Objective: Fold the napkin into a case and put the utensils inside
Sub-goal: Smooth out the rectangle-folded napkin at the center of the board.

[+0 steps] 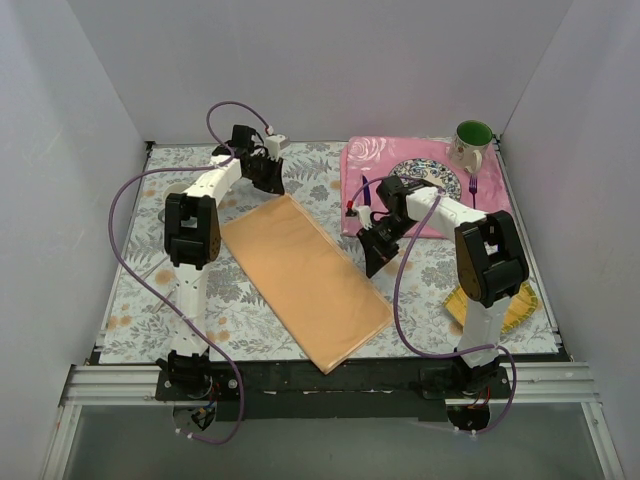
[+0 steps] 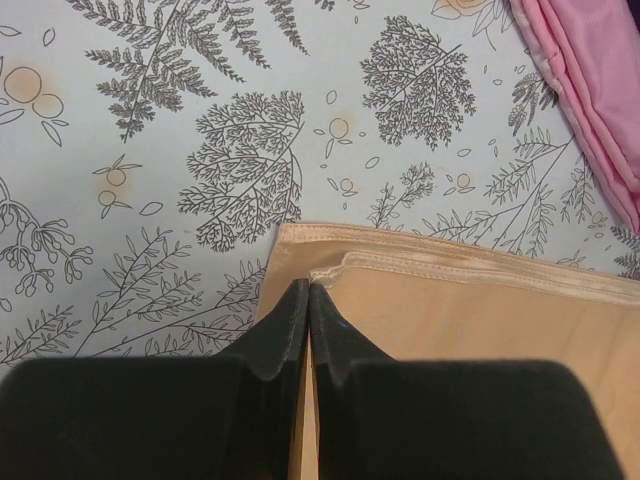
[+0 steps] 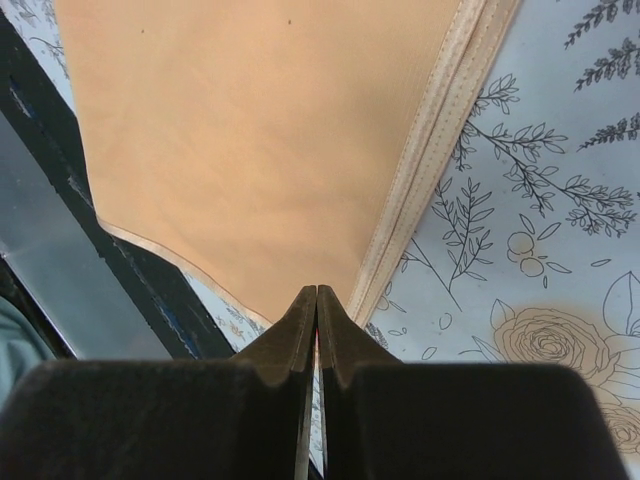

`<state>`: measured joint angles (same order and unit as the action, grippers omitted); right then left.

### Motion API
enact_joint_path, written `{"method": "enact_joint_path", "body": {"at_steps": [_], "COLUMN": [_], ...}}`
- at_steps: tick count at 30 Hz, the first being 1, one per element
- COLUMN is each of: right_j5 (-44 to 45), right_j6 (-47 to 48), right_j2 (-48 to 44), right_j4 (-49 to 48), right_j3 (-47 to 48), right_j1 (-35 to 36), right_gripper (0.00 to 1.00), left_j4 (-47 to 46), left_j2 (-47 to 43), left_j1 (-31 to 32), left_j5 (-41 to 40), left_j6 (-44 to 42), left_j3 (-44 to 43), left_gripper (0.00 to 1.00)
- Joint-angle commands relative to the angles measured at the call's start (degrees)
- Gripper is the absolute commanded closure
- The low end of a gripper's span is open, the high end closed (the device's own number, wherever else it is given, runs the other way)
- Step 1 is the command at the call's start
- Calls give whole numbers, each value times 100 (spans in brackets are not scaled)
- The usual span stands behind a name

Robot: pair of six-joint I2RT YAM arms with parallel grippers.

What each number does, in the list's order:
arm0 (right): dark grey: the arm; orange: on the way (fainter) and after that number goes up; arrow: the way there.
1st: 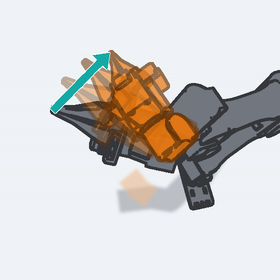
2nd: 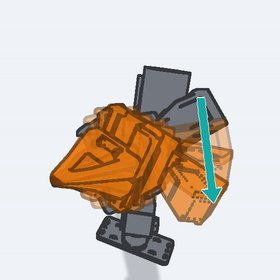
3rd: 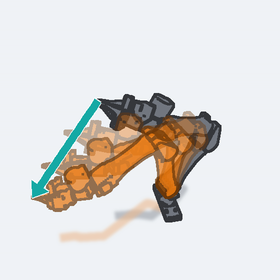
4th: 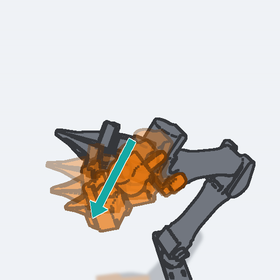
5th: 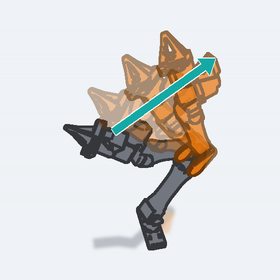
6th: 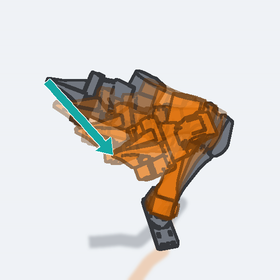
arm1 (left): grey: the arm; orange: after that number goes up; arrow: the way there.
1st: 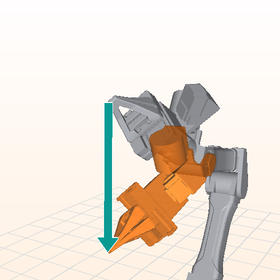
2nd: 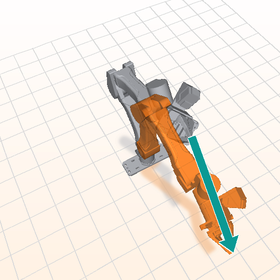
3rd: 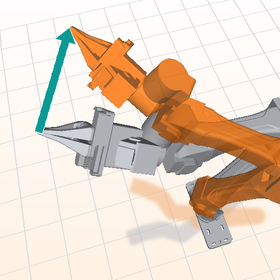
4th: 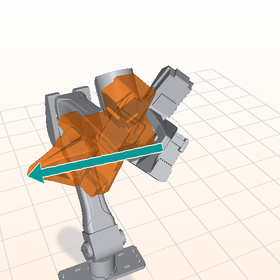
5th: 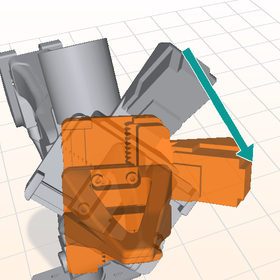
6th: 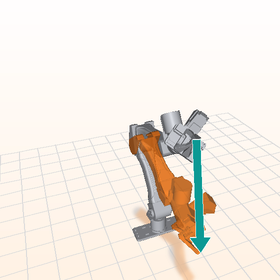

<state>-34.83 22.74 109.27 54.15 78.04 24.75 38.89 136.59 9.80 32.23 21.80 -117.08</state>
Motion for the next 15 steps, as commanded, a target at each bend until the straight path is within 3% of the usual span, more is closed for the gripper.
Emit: {"method": "enact_joint_path", "body": {"at_steps": [1, 8, 15], "right_j5": [-366, -569, -692], "right_j6": [46, -463, -1043], "right_j2": [15, 120, 419], "right_j4": [131, -369, -1011], "right_j3": [256, 291, 914], "right_j1": [-23, 109, 416], "right_gripper": [90, 77, 74], "left_j4": [-118, -101, -119], "left_j2": [-212, 51, 122], "left_j1": [4, 4, 4], "left_j5": [-24, -6, -67], "left_j6": [-115, 8, -36], "left_j3": [123, 9, 220], "left_gripper": [100, 100, 100]}}
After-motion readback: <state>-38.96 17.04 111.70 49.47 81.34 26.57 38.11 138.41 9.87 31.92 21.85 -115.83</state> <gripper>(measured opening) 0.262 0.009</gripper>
